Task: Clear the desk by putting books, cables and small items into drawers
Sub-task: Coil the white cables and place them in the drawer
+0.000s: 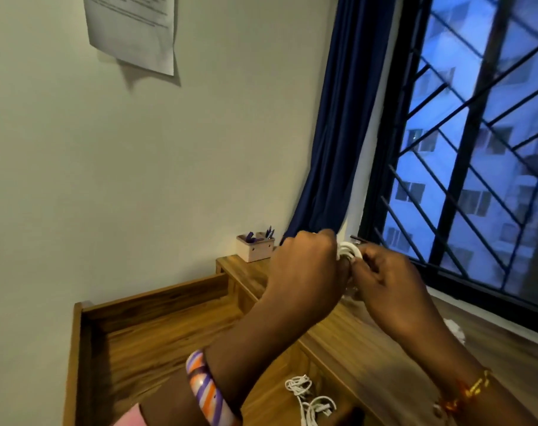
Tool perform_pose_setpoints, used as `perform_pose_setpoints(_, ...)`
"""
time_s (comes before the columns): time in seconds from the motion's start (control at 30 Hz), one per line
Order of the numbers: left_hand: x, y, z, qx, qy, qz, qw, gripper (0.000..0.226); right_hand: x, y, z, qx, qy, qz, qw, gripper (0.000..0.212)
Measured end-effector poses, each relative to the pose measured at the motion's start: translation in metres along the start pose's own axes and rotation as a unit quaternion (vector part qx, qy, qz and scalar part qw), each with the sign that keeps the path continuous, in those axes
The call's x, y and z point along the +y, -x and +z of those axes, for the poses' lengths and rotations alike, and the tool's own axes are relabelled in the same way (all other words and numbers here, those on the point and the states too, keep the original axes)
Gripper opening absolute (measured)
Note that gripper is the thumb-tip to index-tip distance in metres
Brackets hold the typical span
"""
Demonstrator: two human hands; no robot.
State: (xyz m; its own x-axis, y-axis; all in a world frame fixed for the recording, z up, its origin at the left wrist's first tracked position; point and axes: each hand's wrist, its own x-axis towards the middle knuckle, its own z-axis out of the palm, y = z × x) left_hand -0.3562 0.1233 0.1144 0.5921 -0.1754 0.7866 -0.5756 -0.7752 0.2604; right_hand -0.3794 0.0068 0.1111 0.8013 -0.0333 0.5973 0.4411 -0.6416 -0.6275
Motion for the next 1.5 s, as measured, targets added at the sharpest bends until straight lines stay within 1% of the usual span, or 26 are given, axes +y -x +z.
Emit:
perform_pose_setpoints(0.1, 0.024, -0.005, 0.010, -0.045, 0.092, -0.020, 0.995, 0.019, 0.016, 0.008, -0.027, 0.020, 0.081, 0.017, 0.996, 0.020)
perform_pose_setpoints(0.13, 0.034, -0.004, 0.015, -0.048, 0.109, -0.032, 0.992, 0.023, 0.021, 0.012, -0.035, 0.025, 0.124, 0.023, 0.992, 0.021)
perform_pose_setpoints(0.2, 0.052, 0.000, 0.026, -0.037, 0.135, -0.058, 0.988, 0.030, 0.029, 0.017, -0.047, 0.026, 0.182, 0.040, 0.982, 0.024)
perform_pose_setpoints(0.27, 0.073, 0.007, 0.038, -0.025, 0.213, -0.098, 0.972, 0.025, 0.036, 0.022, -0.062, 0.033, 0.183, 0.067, 0.980, 0.025)
perform_pose_setpoints(0.33, 0.090, 0.014, 0.047, -0.029, 0.317, -0.142, 0.937, 0.022, 0.042, 0.029, -0.079, 0.036, 0.142, 0.090, 0.985, 0.023)
perform_pose_setpoints(0.43, 0.105, 0.022, 0.058, -0.070, 0.476, -0.213, 0.851, 0.016, 0.048, 0.042, -0.101, 0.015, 0.030, 0.148, 0.988, 0.021)
perform_pose_setpoints(0.5, 0.114, 0.029, 0.065, -0.105, 0.529, -0.250, 0.804, 0.013, 0.053, 0.051, -0.114, -0.014, -0.044, 0.212, 0.976, 0.019)
perform_pose_setpoints(0.57, 0.120, 0.032, 0.072, -0.133, 0.553, -0.266, 0.778, 0.010, 0.058, 0.055, -0.125, -0.052, -0.083, 0.261, 0.960, 0.011)
perform_pose_setpoints(0.6, 0.123, 0.034, 0.074, -0.142, 0.561, -0.266, 0.771, 0.010, 0.060, 0.056, -0.130, -0.066, -0.078, 0.271, 0.957, 0.009)
perform_pose_setpoints(0.67, 0.128, 0.037, 0.080, -0.153, 0.557, -0.254, 0.776, 0.013, 0.069, 0.058, -0.135, -0.080, -0.034, 0.266, 0.960, 0.011)
perform_pose_setpoints(0.7, 0.130, 0.038, 0.083, -0.150, 0.540, -0.249, 0.790, 0.010, 0.073, 0.058, -0.137, -0.082, 0.008, 0.249, 0.965, 0.014)
perform_pose_setpoints(0.73, 0.133, 0.038, 0.086, -0.140, 0.515, -0.245, 0.809, 0.006, 0.077, 0.058, -0.138, -0.088, 0.053, 0.227, 0.968, 0.017)
perform_pose_setpoints(0.77, 0.135, 0.038, 0.090, -0.125, 0.483, -0.236, 0.834, 0.009, 0.083, 0.057, -0.139, -0.094, 0.088, 0.207, 0.970, 0.019)
perform_pose_setpoints(0.83, 0.141, 0.034, 0.102, -0.092, 0.435, -0.205, 0.872, 0.013, 0.094, 0.054, -0.142, -0.096, 0.110, 0.194, 0.970, 0.018)
perform_pose_setpoints(0.9, 0.145, 0.029, 0.114, -0.072, 0.418, -0.179, 0.888, 0.015, 0.106, 0.048, -0.145, -0.078, 0.111, 0.191, 0.972, 0.020)
perform_pose_setpoints(0.97, 0.146, 0.021, 0.130, -0.093, 0.438, -0.174, 0.877, 0.017, 0.118, 0.038, -0.152, -0.056, 0.081, 0.216, 0.971, 0.023)
perform_pose_setpoints(1.0, 0.146, 0.016, 0.138, -0.123, 0.462, -0.179, 0.860, 0.019, 0.124, 0.033, -0.156, -0.046, 0.050, 0.243, 0.968, 0.023)
perform_pose_setpoints(1.07, 0.145, 0.003, 0.155, -0.201, 0.518, -0.197, 0.808, 0.022, 0.137, 0.022, -0.164, -0.040, -0.035, 0.306, 0.950, 0.019)
perform_pose_setpoints(1.13, 0.149, -0.014, 0.174, -0.276, 0.539, -0.258, 0.753, 0.021, 0.152, 0.009, -0.175, -0.054, -0.138, 0.342, 0.928, 0.020)
perform_pose_setpoints(1.2, 0.156, -0.033, 0.193, -0.306, 0.552, -0.323, 0.705, 0.026, 0.168, -0.003, -0.187, -0.066, -0.190, 0.344, 0.917, 0.018)
perform_pose_setpoints(1.23, 0.160, -0.044, 0.204, -0.303, 0.561, -0.328, 0.697, 0.031, 0.177, -0.012, -0.194, -0.065, -0.175, 0.328, 0.926, 0.015)
perform_pose_setpoints(1.3, 0.168, -0.063, 0.224, -0.278, 0.573, -0.323, 0.700, 0.044, 0.193, -0.029, -0.205, -0.030, -0.116, 0.270, 0.955, 0.009)
perform_pose_setpoints(1.33, 0.172, -0.072, 0.233, -0.261, 0.572, -0.325, 0.707, 0.045, 0.200, -0.038, -0.211, -0.001, -0.097, 0.234, 0.967, 0.013)
perform_pose_setpoints(1.37, 0.176, -0.080, 0.241, -0.251, 0.567, -0.325, 0.714, 0.044, 0.207, -0.045, -0.216, 0.024, -0.088, 0.199, 0.976, 0.024)
perform_pose_setpoints(1.43, 0.185, -0.093, 0.261, -0.246, 0.568, -0.314, 0.720, 0.039, 0.222, -0.057, -0.225, 0.045, -0.064, 0.136, 0.988, 0.039)
perform_pose_setpoints(1.5, 0.194, -0.102, 0.279, -0.240, 0.561, -0.295, 0.736, 0.038, 0.238, -0.064, -0.232, 0.039, -0.046, 0.081, 0.995, 0.040)
